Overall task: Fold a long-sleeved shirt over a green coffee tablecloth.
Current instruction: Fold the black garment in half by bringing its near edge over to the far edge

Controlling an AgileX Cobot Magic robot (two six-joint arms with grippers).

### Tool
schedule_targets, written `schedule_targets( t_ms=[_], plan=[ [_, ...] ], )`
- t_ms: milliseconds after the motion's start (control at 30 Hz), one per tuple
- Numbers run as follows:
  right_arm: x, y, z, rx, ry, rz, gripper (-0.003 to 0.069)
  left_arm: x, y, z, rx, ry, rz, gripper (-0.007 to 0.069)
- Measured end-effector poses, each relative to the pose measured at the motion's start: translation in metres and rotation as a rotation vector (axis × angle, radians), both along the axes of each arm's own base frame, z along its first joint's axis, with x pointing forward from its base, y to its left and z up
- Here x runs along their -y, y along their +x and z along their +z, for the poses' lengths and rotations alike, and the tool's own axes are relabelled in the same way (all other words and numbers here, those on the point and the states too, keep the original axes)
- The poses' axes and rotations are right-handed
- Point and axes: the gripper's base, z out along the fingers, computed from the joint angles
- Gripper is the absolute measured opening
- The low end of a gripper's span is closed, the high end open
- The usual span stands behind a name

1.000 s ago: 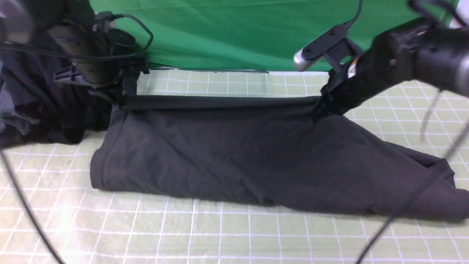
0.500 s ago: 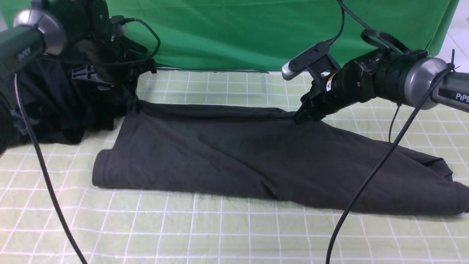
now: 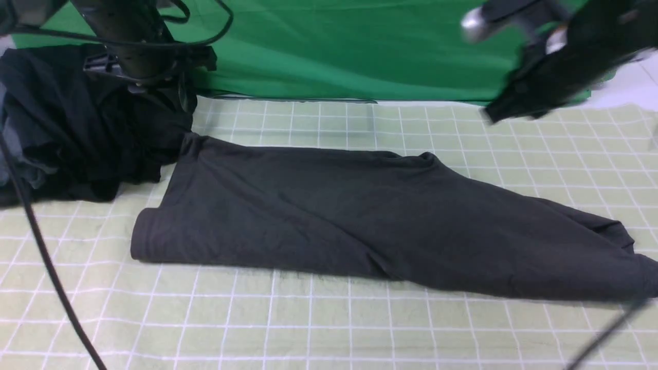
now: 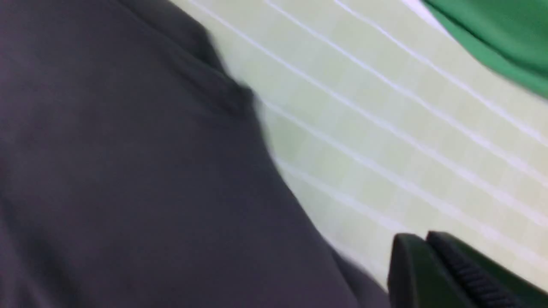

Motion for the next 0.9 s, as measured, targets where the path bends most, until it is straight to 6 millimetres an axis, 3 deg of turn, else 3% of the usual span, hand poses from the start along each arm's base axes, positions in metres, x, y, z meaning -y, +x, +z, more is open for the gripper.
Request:
schedule_targets(
  t_ms=[100, 133, 167, 200, 300, 333, 433, 467, 500, 567, 767, 800, 900],
  plan=[
    [0.042, -0.011, -0.005, -0.072, -0.003, -0.104, -0.0003, 0.013, -0.017, -0.005, -0.048, 0.016, -0.047, -0.0003],
    [0.045, -0.011, -0.006, -0.077, -0.002, -0.110, -0.0003, 0.013, -0.018, -0.006, -0.053, 0.018, -0.049, -0.0003],
    [0.064, -0.016, -0.019, -0.137, 0.008, -0.152, 0.0001, 0.024, -0.030, -0.013, -0.082, 0.028, -0.084, -0.0006],
    [0.067, -0.017, -0.022, -0.150, 0.006, -0.150, 0.0003, 0.025, -0.033, -0.015, -0.091, 0.031, -0.089, -0.0006],
    [0.087, -0.016, -0.056, -0.261, 0.065, -0.136, 0.0116, 0.042, -0.054, -0.044, -0.125, 0.041, -0.140, -0.0006],
    [0.090, -0.015, -0.059, -0.268, 0.070, -0.138, 0.0139, 0.043, -0.053, -0.044, -0.118, 0.040, -0.142, -0.0006],
    [0.103, 0.000, -0.088, -0.312, 0.107, -0.166, 0.0342, 0.045, -0.064, -0.091, -0.170, 0.053, -0.147, -0.0006],
    [0.104, 0.002, -0.092, -0.322, 0.108, -0.170, 0.0351, 0.045, -0.065, -0.094, -0.174, 0.055, -0.144, -0.0006],
    [0.109, 0.007, -0.106, -0.353, 0.122, -0.189, 0.0402, 0.042, -0.068, -0.110, -0.203, 0.071, -0.132, -0.0006],
    [0.114, 0.016, -0.127, -0.406, 0.139, -0.211, 0.0436, 0.038, -0.070, -0.126, -0.226, 0.096, -0.105, -0.0006],
    [0.116, 0.033, -0.160, -0.495, 0.168, -0.227, 0.0407, 0.038, -0.069, -0.131, -0.230, 0.106, -0.081, -0.0004],
    [0.116, 0.034, -0.163, -0.507, 0.171, -0.228, 0.0377, 0.038, -0.069, -0.131, -0.231, 0.104, -0.080, -0.0004],
    [0.116, 0.036, -0.166, -0.526, 0.175, -0.225, 0.0146, 0.038, -0.069, -0.131, -0.232, 0.104, -0.080, -0.0004]
  ],
)
